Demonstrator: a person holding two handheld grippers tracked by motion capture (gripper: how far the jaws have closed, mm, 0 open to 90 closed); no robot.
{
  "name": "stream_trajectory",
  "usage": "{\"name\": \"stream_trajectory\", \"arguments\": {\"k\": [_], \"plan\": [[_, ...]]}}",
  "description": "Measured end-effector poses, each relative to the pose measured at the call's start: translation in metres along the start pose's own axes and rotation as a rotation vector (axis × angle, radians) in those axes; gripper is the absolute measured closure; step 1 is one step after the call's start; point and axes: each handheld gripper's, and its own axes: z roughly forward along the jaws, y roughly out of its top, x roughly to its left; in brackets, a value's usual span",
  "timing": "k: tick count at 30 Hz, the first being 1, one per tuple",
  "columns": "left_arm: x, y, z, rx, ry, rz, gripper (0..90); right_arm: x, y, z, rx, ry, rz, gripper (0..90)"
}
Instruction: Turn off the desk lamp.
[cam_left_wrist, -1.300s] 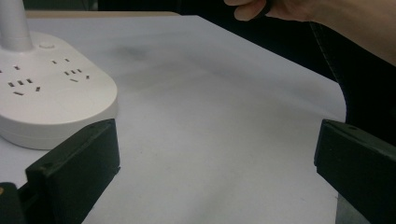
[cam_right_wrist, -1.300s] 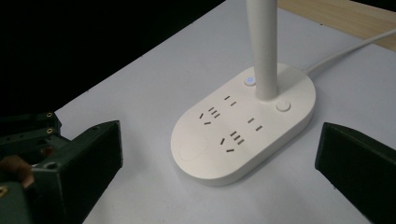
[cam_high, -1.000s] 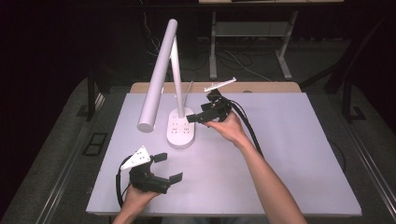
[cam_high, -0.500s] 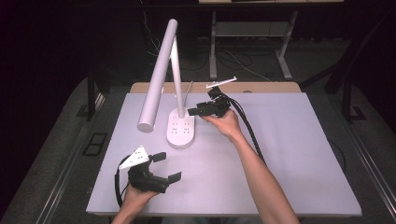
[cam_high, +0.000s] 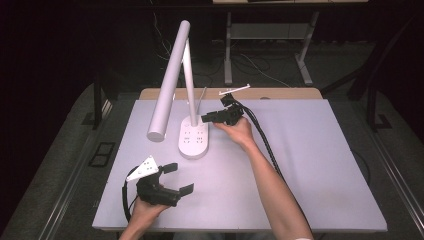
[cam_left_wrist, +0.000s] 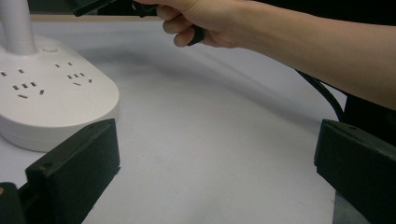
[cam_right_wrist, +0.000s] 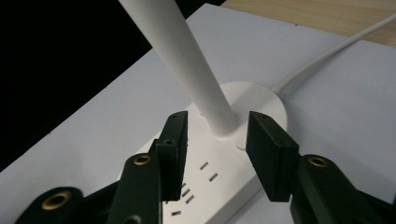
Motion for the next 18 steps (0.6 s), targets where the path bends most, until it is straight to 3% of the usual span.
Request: {"name": "stream_trajectory", "arguments": {"k": [12, 18], "plan": [[0.001, 0.000, 0.000, 0.000, -0.005, 0.000, 0.0, -0.007, 0.000, 0.018, 0.023, -0.034, -0.003, 82.7], [0.001, 0.000, 0.000, 0.000, -0.005, -0.003, 0.0, -0.011, -0.002, 0.022, 0.018, -0.028, 0.007, 89.9]]}}
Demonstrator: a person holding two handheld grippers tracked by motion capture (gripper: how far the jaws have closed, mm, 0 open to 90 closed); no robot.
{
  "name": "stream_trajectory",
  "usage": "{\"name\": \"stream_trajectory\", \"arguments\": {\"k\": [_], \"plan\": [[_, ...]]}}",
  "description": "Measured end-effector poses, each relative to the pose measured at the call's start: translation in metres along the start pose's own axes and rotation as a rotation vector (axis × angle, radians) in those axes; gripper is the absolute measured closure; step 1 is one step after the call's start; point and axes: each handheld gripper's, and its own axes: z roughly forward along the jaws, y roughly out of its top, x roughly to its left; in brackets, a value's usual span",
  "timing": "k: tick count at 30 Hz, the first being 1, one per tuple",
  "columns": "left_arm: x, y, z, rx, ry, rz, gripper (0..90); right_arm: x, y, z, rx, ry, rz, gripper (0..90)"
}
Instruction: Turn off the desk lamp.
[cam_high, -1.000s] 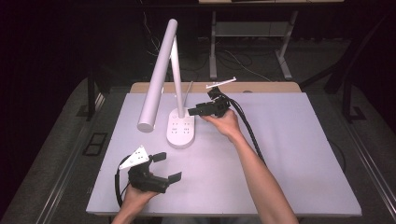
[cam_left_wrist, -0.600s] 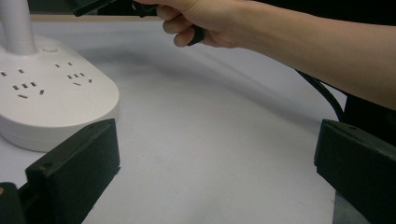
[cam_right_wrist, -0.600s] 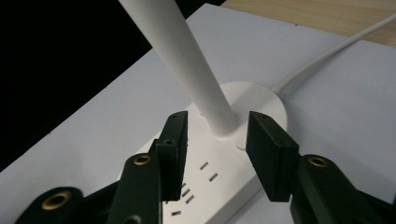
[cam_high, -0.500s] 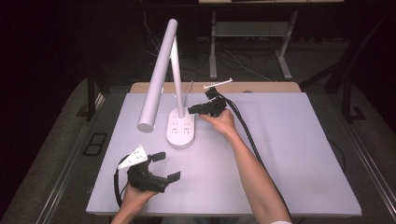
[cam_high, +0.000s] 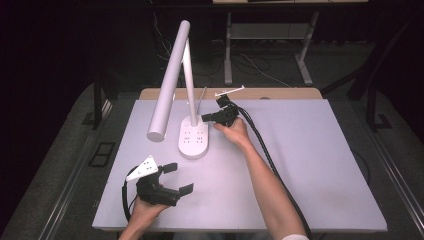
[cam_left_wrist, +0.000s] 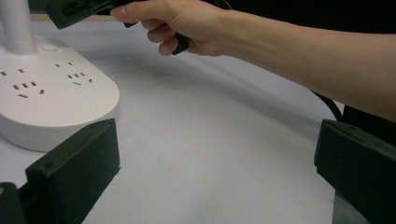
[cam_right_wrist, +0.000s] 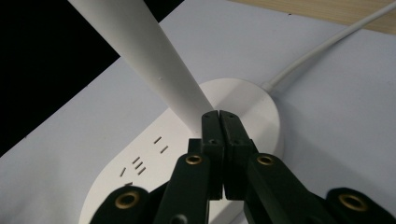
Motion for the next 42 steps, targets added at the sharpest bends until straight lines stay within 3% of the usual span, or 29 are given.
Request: {"name": "stream_trajectory", "arguments": {"k": [13, 19, 24, 28, 36, 38, 42], "plan": [[0.001, 0.000, 0.000, 0.000, -0.001, -0.002, 0.0, -0.005, -0.008, 0.018, 0.016, -0.027, 0.021, 89.9], [-0.001, 0.000, 0.002, 0.005, -0.006, 0.005, 0.0, -0.009, -0.010, 0.019, 0.003, -0.025, 0.058, 90.0], [-0.001, 0.000, 0.002, 0.006, -0.006, 0.004, 0.0, -0.004, -0.010, 0.019, 0.013, -0.062, 0.023, 90.0], [-0.001, 0.000, 0.001, 0.004, -0.005, 0.001, 0.0, -0.004, -0.009, 0.017, 0.012, -0.088, 0.031, 90.0], [0.001, 0.000, 0.000, 0.002, -0.002, 0.000, 0.0, -0.007, -0.008, 0.017, -0.019, -0.043, 0.072, 90.0], [0.001, 0.000, 0.000, 0.001, -0.002, -0.001, 0.0, -0.006, -0.008, 0.018, -0.002, -0.064, 0.052, 90.0], [0.000, 0.000, 0.000, 0.002, -0.002, 0.000, 0.0, -0.006, -0.009, 0.019, -0.001, -0.046, 0.060, 90.0]]}}
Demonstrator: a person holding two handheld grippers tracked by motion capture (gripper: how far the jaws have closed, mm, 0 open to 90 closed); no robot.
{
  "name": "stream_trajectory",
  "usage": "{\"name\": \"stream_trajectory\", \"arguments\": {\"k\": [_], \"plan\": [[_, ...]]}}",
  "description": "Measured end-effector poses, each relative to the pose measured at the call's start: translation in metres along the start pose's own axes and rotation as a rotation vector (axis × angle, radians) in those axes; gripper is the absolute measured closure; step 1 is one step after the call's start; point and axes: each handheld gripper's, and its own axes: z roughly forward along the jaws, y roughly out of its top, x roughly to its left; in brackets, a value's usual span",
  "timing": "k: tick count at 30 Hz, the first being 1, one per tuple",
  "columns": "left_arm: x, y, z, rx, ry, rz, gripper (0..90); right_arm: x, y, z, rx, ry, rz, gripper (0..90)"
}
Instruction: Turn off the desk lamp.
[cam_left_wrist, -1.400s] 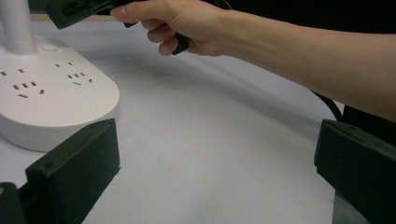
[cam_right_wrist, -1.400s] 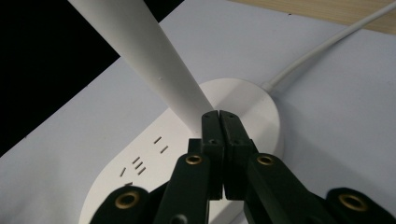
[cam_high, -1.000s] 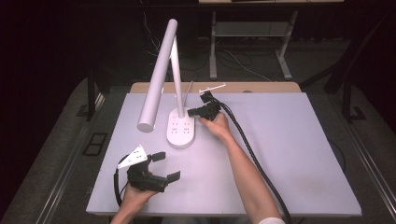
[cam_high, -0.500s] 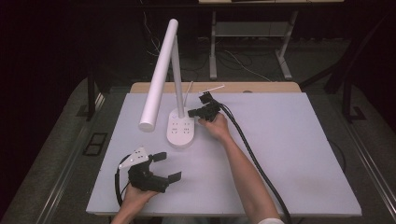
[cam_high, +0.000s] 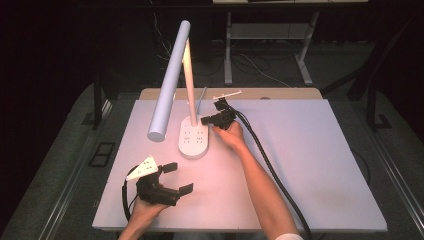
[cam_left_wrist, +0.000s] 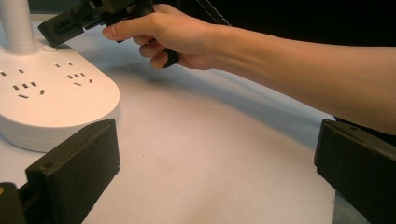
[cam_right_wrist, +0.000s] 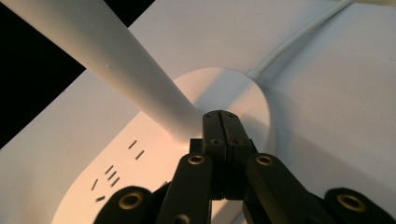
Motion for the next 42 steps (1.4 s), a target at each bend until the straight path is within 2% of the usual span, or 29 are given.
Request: {"name": "stream_trajectory", "arguments": {"k": [2, 3, 6, 13, 16, 18, 22, 25, 27, 35, 38, 42], "plan": [[-0.001, 0.000, 0.000, -0.001, 0.000, 0.000, 0.0, 0.002, 0.001, 0.000, 0.003, -0.029, -0.010, 90.0], [-0.001, 0.000, 0.000, 0.000, 0.001, 0.001, 0.0, 0.002, 0.001, 0.000, 0.001, -0.058, -0.024, 90.0], [0.000, 0.000, 0.000, 0.000, 0.001, 0.001, 0.0, -0.001, 0.000, 0.000, -0.002, -0.036, -0.011, 90.0], [0.002, 0.000, -0.001, 0.000, 0.004, -0.002, 0.0, -0.002, 0.000, -0.001, 0.000, -0.028, -0.012, 90.0], [0.002, 0.000, -0.001, -0.002, 0.004, -0.003, 0.0, 0.000, 0.000, -0.001, -0.023, 0.014, 0.012, 90.0], [0.001, 0.000, -0.001, -0.001, 0.002, -0.002, 0.0, 0.005, 0.001, 0.002, -0.003, -0.012, -0.021, 90.0], [0.000, 0.000, -0.001, -0.003, 0.004, -0.003, 0.0, 0.006, 0.002, 0.003, 0.005, -0.017, -0.028, 90.0], [0.000, 0.000, -0.001, -0.002, 0.003, -0.002, 0.0, 0.010, 0.001, 0.003, 0.016, -0.042, -0.047, 90.0], [0.000, 0.000, -0.001, -0.001, 0.001, 0.000, 0.0, 0.010, 0.000, 0.004, 0.011, -0.038, -0.034, 90.0], [0.001, 0.000, -0.001, -0.002, 0.004, -0.008, 0.0, 0.015, 0.002, 0.002, 0.028, -0.058, -0.073, 90.0], [0.001, 0.000, -0.001, -0.002, 0.005, -0.005, 0.0, 0.014, 0.002, 0.002, 0.023, -0.050, -0.058, 90.0], [0.000, 0.000, 0.000, -0.002, 0.003, -0.003, 0.0, 0.014, 0.002, 0.002, 0.022, -0.052, -0.065, 90.0]]}}
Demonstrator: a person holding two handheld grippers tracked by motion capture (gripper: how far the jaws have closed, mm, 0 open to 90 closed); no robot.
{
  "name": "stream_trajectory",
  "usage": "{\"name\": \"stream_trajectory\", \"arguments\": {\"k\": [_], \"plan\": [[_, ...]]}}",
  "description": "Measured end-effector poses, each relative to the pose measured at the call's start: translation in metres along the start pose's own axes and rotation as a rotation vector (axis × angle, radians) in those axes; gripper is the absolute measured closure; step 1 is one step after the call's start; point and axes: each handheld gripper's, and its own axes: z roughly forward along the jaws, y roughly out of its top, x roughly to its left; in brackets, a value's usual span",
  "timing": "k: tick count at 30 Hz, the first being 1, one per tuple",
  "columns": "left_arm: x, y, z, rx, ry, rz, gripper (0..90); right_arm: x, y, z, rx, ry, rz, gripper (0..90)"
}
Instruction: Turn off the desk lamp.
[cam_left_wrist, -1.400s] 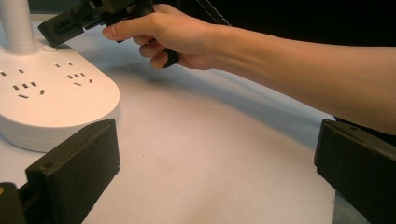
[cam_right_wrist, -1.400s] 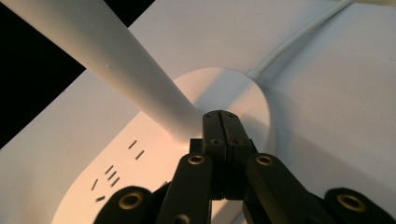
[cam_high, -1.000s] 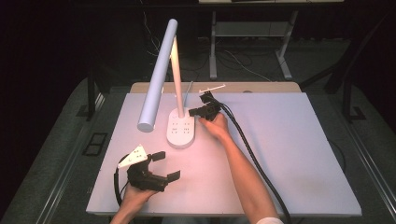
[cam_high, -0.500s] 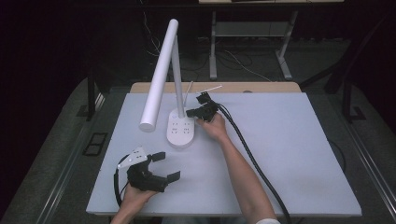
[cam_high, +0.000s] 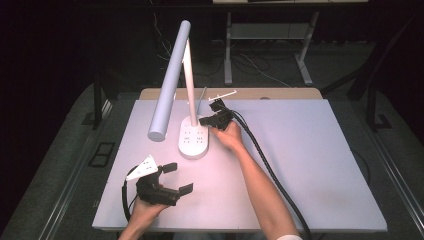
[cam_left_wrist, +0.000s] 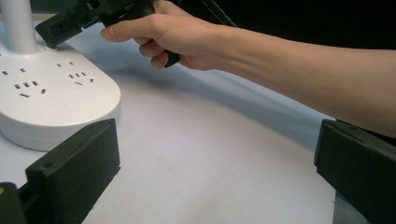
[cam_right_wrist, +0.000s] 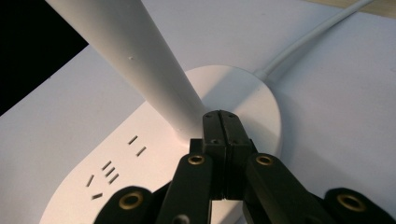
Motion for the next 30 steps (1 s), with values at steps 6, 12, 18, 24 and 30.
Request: {"name": "stream_trajectory", "arguments": {"k": [6, 12, 18, 24, 30], "plan": [[-0.001, 0.000, 0.000, 0.001, -0.001, 0.000, 0.0, 0.000, -0.001, 0.001, -0.001, -0.005, 0.004, 90.0], [-0.001, 0.000, 0.000, 0.001, -0.002, 0.002, 0.0, 0.001, -0.001, 0.000, 0.002, -0.012, 0.003, 90.0], [0.002, 0.000, -0.001, 0.000, 0.002, -0.005, 0.0, -0.002, -0.001, -0.008, -0.006, -0.013, 0.004, 90.0], [0.000, 0.000, 0.000, 0.004, 0.001, 0.004, 0.0, -0.002, -0.005, -0.028, -0.048, 0.002, 0.022, 89.9], [0.000, 0.000, -0.001, 0.000, 0.011, 0.003, 0.0, -0.003, -0.008, -0.054, -0.076, -0.002, -0.001, 87.2]]}}
